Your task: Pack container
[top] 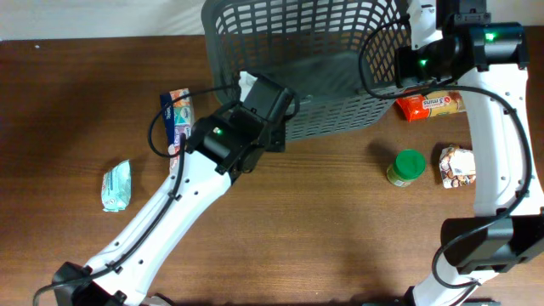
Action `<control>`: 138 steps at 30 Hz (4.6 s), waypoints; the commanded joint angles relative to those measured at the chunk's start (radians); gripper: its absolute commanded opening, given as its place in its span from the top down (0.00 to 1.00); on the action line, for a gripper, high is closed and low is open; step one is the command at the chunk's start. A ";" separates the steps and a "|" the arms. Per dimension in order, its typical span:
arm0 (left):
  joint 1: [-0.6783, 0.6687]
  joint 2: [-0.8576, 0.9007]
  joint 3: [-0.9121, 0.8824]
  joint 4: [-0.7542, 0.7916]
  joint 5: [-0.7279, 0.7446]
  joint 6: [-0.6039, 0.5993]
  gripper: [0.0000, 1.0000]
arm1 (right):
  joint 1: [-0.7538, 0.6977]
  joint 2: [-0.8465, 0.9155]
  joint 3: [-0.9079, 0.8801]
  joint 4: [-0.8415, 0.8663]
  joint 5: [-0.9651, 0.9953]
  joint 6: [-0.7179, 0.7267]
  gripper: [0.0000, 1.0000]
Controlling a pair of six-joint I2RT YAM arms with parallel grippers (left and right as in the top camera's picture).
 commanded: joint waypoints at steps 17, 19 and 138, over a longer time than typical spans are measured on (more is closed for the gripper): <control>0.085 0.011 0.019 0.013 -0.023 0.031 0.98 | 0.061 0.006 -0.006 -0.044 -0.009 -0.010 0.96; 0.091 0.011 0.019 0.018 -0.023 0.047 0.98 | 0.061 0.006 -0.006 -0.047 -0.009 -0.010 0.96; -0.013 -0.279 0.025 -0.188 -0.354 0.093 0.00 | -0.511 0.371 0.576 -0.081 -0.189 0.134 0.96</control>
